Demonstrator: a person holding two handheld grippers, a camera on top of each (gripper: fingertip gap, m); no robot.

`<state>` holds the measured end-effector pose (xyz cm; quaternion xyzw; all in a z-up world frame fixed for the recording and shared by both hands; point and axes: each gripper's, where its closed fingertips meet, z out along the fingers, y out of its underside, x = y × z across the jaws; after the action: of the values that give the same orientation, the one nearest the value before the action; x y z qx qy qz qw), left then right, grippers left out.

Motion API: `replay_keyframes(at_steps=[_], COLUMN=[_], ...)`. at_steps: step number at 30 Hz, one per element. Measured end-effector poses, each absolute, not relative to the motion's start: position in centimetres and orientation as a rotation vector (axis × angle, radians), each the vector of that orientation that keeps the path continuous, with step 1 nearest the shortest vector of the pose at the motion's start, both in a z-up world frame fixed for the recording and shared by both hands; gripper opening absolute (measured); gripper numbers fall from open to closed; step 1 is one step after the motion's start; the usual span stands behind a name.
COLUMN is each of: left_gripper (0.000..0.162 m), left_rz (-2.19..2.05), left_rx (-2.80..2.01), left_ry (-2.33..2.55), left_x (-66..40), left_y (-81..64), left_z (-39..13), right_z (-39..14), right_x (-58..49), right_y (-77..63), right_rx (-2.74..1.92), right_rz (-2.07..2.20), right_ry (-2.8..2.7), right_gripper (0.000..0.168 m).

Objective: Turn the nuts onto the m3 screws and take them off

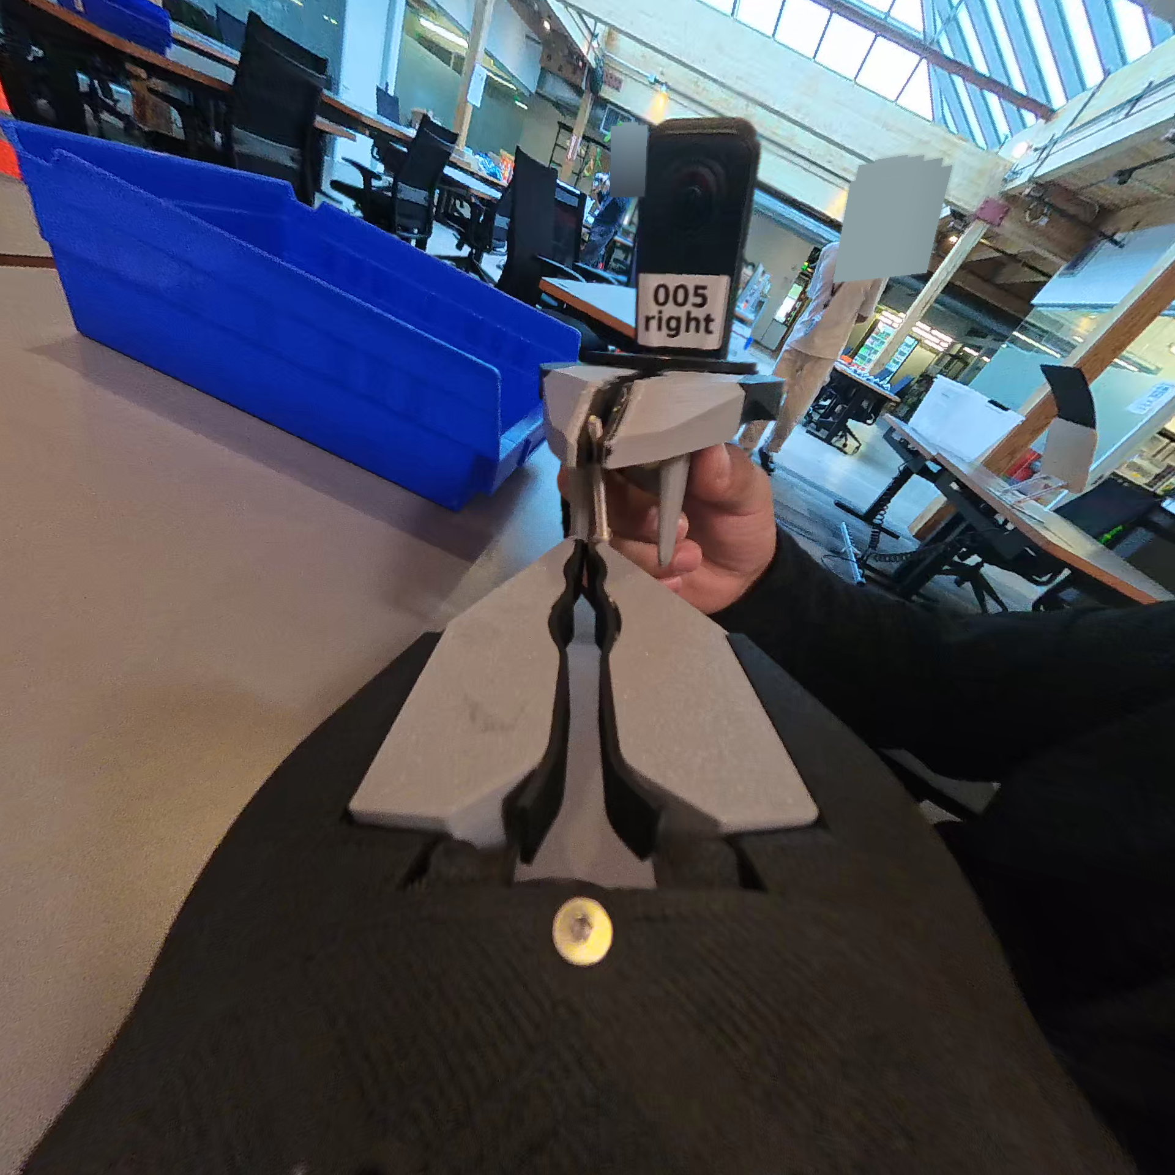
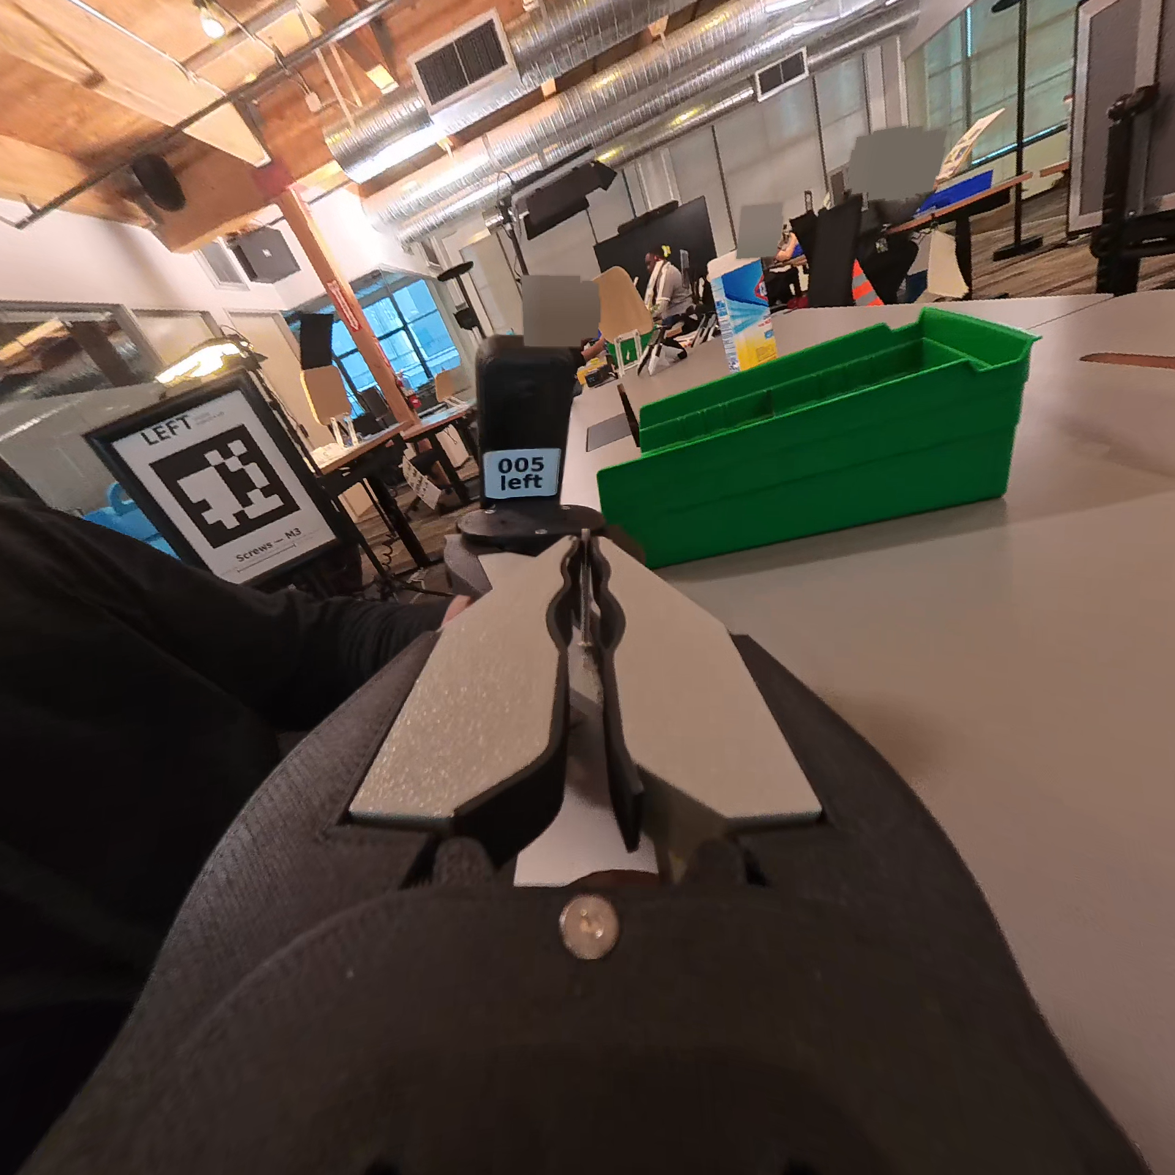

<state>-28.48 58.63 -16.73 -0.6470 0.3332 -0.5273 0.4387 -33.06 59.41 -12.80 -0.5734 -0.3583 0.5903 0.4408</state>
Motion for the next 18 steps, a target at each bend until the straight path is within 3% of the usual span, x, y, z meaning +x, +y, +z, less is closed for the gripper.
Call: replay_keyframes(at_steps=[18], left_gripper=[0.000], left_rz=[-1.368], left_rx=[-1.542], left_ry=[0.873], left_x=[-28.7], left_y=[57.2], left_z=[-16.3], right_z=[-12.3], right_x=[-33.8], right_y=[58.2], right_rx=[-1.369], right_rz=[1.492], right_ry=[-0.926], right_gripper=[0.000])
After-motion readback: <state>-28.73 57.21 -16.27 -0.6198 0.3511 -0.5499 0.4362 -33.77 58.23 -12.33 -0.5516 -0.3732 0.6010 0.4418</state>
